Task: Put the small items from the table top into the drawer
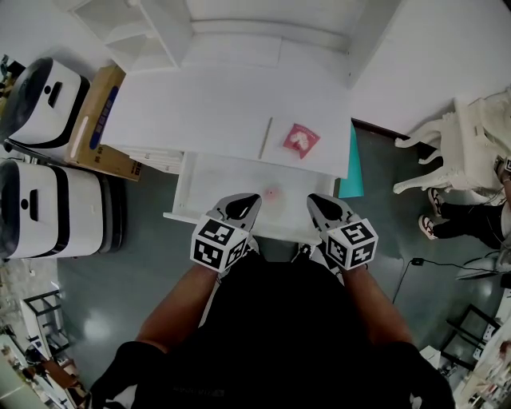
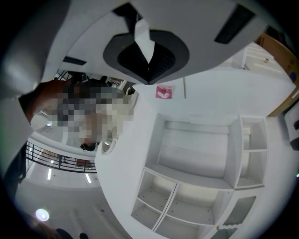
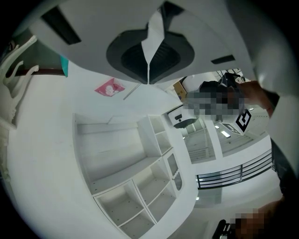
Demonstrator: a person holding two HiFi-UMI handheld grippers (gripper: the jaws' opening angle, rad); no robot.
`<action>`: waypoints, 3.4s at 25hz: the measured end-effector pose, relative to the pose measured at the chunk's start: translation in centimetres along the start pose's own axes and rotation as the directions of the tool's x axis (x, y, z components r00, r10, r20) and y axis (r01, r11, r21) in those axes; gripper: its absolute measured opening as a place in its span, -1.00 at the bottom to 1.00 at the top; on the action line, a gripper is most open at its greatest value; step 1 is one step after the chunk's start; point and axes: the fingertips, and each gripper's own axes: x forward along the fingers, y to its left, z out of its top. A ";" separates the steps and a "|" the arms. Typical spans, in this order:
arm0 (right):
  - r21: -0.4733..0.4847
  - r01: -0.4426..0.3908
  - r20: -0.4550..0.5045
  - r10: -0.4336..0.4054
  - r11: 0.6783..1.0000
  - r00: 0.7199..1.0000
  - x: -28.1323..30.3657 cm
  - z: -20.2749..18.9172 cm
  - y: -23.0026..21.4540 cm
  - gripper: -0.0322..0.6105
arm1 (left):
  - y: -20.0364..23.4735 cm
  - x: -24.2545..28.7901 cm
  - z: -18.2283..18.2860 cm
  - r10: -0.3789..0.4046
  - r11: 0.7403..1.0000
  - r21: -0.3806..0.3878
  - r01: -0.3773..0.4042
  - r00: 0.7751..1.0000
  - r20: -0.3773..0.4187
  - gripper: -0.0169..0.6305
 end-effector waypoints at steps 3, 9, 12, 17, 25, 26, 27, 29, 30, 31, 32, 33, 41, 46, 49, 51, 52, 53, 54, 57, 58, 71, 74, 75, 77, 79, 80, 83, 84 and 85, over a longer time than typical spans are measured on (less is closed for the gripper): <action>0.003 0.003 -0.001 -0.003 1.000 1.000 0.0 0.0 -0.1 -0.80 | 0.4 -0.2 0.4 0.013 1.000 0.003 -0.013 1.000 0.007 -0.92; -0.004 -0.001 -0.008 0.001 1.000 1.000 0.2 -0.2 -0.1 -0.80 | 0.9 -0.2 0.4 0.020 0.999 -0.037 -0.019 1.000 0.020 -0.92; -0.012 -0.006 -0.013 0.005 1.000 1.000 0.3 -0.2 0.0 -0.80 | 1.2 -0.2 0.1 0.036 0.999 -0.039 -0.036 0.999 0.011 -0.92; -0.019 -0.011 -0.027 0.010 1.000 1.000 0.8 -0.3 -0.3 -0.80 | 1.2 -0.1 0.2 0.040 0.999 -0.035 -0.039 0.999 0.004 -0.92; -0.139 0.024 -0.075 -0.035 0.990 0.997 2.3 -0.2 -1.4 -0.80 | 2.3 -0.2 0.2 0.064 0.997 -0.047 -0.064 0.998 -0.009 -0.92; -0.161 0.036 -0.084 -0.050 0.986 0.995 2.7 -0.3 -1.8 -0.80 | 2.4 -0.2 0.1 0.066 0.996 -0.051 -0.066 0.998 -0.012 -0.92; -0.179 0.046 -0.090 -0.063 0.983 0.994 3.1 -0.3 -2.2 -0.80 | 2.5 -0.2 -0.1 0.068 0.996 -0.056 -0.069 0.998 -0.015 -0.92; -0.203 0.069 -0.099 -0.090 0.977 0.991 4.1 -0.3 -3.3 -0.80 | 2.7 -0.1 -0.4 0.072 0.995 -0.066 -0.074 0.997 -0.021 -0.92; -0.212 0.080 -0.104 -0.104 0.974 0.989 4.6 -0.3 -3.9 -0.80 | 2.8 -0.2 -0.5 0.075 0.995 -0.071 -0.076 0.997 -0.023 -0.92; -0.223 0.091 -0.109 -0.117 0.971 0.987 5.1 -0.2 -4.5 -0.80 | 2.9 -0.3 -0.7 0.078 0.994 -0.075 -0.080 0.997 -0.025 -0.92; -0.242 0.099 -0.114 -0.130 0.965 0.985 5.6 -0.2 -5.1 -0.80 | 3.0 -0.4 -0.8 0.082 0.993 -0.079 -0.083 0.996 -0.026 -0.92; -0.268 0.106 -0.120 -0.142 0.958 0.983 6.2 -0.1 -5.6 -0.80 | 3.1 -0.5 -0.9 0.086 0.993 -0.083 -0.088 0.996 -0.026 -0.92; -0.389 0.089 -0.174 -0.168 0.917 0.970 10.8 -0.2 -8.2 -0.72 | 4.4 -1.3 -1.9 0.131 0.983 -0.129 -0.134 0.991 -0.032 -0.92; -0.416 0.104 -0.195 -0.200 0.903 0.960 13.6 -0.2 -10.0 -0.61 | 4.7 -1.5 -2.1 0.146 0.978 -0.148 -0.150 0.989 -0.036 -0.92; -0.464 0.103 -0.224 -0.229 0.880 0.947 15.5 -0.4 -11.2 -0.62 | 5.0 -1.7 -2.2 0.158 0.974 -0.159 -0.162 0.987 -0.037 -0.92; -0.493 0.090 -0.252 -0.240 0.866 0.938 16.7 -0.9 -11.9 -0.62 | 5.2 -1.8 -2.3 0.166 0.972 -0.165 -0.170 0.985 -0.038 -0.92; -0.503 0.083 -0.266 -0.246 0.860 0.932 17.2 -1.2 -12.1 -0.62 | 5.3 -1.8 -2.3 0.169 0.971 -0.168 -0.173 0.985 -0.039 -0.92; -0.511 0.079 -0.279 -0.252 0.856 0.927 17.6 -1.6 -12.4 -0.62 | 5.4 -1.9 -2.3 0.171 0.970 -0.170 -0.175 0.985 -0.040 -0.92; -0.516 0.077 -0.292 -0.259 0.853 0.921 17.9 -1.9 -12.7 -0.62 | 5.4 -1.9 -2.4 0.173 0.969 -0.173 -0.177 0.984 -0.041 -0.92; -0.513 0.080 -0.312 -0.272 0.855 0.910 18.3 -2.5 -13.1 -0.62 | 5.7 -2.1 -2.7 0.181 0.966 -0.180 -0.186 0.982 -0.044 -0.92; -0.512 0.080 -0.314 -0.273 0.855 0.909 18.3 -2.5 -13.1 -0.62 | 5.8 -2.1 -2.7 0.184 0.965 -0.182 -0.189 0.982 -0.045 -0.92; -0.497 0.087 -0.309 -0.270 0.863 0.912 17.7 -2.3 -12.8 -0.78 | 5.6 -2.4 -2.7 0.168 0.970 -0.170 -0.172 0.985 -0.042 -0.92; -0.501 0.093 -0.293 -0.270 0.861 0.917 17.2 -1.8 -12.5 -0.79 | 5.4 -2.3 -2.6 0.160 0.973 -0.161 -0.164 0.986 -0.036 -0.92; -0.501 0.097 -0.287 -0.271 0.860 0.919 17.0 -1.5 -12.3 -0.79 | 5.4 -2.3 -2.5 0.157 0.974 -0.159 -0.161 0.987 -0.035 -0.92; -0.499 0.104 -0.275 -0.271 0.860 0.922 16.5 -1.1 -12.0 -0.79 | 5.2 -2.3 -2.4 0.151 0.976 -0.154 -0.154 0.988 -0.033 -0.92; -0.497 0.109 -0.263 -0.269 0.861 0.927 16.0 -0.8 -11.7 -0.79 | 5.0 -2.3 -2.4 0.144 0.978 -0.149 -0.147 0.989 -0.031 -0.92; -0.496 0.111 -0.257 -0.268 0.861 0.929 15.7 -0.6 -11.5 -0.79 | 4.9 -2.3 -2.4 0.140 0.979 -0.146 -0.143 0.990 -0.030 -0.92; -0.489 0.117 -0.241 -0.263 0.864 0.934 14.6 -0.3 -10.9 -0.79 | 4.5 -2.1 -2.4 0.124 0.983 -0.136 -0.126 0.992 -0.028 -0.92; -0.485 0.117 -0.239 -0.260 0.867 0.936 14.2 -0.3 -10.7 -0.79 | 4.4 -2.1 -2.4 0.119 0.984 -0.133 -0.122 0.992 -0.027 -0.92; -0.482 0.114 -0.238 -0.255 0.869 0.937 13.8 -0.2 -10.4 -0.79 | 4.3 -2.1 -2.4 0.117 0.984 -0.132 -0.119 0.993 -0.025 -0.92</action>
